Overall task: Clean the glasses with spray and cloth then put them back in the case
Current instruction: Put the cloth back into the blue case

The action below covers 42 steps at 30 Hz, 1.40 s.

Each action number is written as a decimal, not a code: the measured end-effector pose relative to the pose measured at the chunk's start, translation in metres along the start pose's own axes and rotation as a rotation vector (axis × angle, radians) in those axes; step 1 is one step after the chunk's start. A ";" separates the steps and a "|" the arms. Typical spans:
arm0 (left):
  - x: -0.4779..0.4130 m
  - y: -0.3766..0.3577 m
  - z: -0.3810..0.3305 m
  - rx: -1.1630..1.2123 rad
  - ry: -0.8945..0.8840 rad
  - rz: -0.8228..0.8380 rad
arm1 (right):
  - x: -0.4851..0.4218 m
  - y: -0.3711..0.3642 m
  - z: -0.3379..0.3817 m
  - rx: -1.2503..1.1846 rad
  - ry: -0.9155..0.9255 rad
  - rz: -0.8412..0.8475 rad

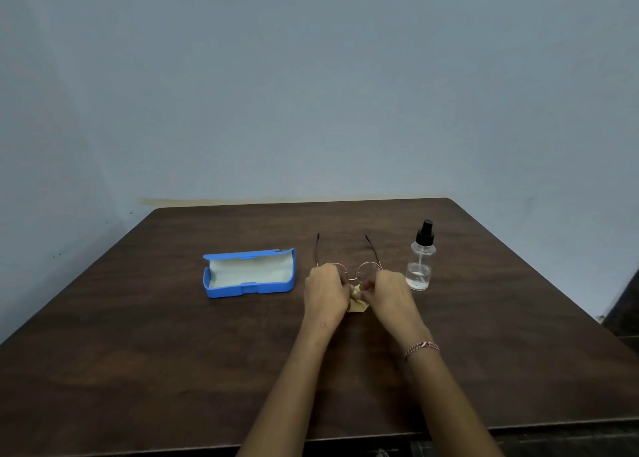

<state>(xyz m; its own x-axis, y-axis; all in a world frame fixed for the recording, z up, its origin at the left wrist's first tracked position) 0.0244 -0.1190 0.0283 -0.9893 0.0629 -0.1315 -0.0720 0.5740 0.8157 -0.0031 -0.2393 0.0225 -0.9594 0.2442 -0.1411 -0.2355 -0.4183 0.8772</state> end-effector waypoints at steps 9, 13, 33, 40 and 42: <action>0.020 -0.006 0.020 0.226 0.049 0.120 | 0.018 -0.002 -0.007 -0.229 -0.061 0.022; 0.034 0.016 0.019 0.190 -0.042 0.045 | 0.023 0.001 0.003 -0.444 0.029 0.038; 0.051 0.089 0.046 0.878 0.215 0.044 | 0.053 -0.018 0.077 -1.615 -0.062 0.407; 0.056 0.094 0.055 0.935 0.269 0.103 | 0.059 -0.023 0.095 -1.600 -0.076 0.470; 0.056 0.095 0.058 0.978 0.303 0.095 | 0.058 -0.027 0.098 -1.576 -0.088 0.487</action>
<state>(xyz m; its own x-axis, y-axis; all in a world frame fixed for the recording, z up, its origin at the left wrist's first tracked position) -0.0308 -0.0139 0.0656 -0.9857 0.0115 0.1678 0.0085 0.9998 -0.0183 -0.0374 -0.1286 0.0357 -0.9875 -0.1447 0.0631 0.0972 -0.8724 -0.4791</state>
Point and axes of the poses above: each hand's wrist, its own x-axis away from the middle knuckle, its own y-axis out of the back of the hand, z = x × y, the point moved 7 cm from there along -x, towards the middle knuckle
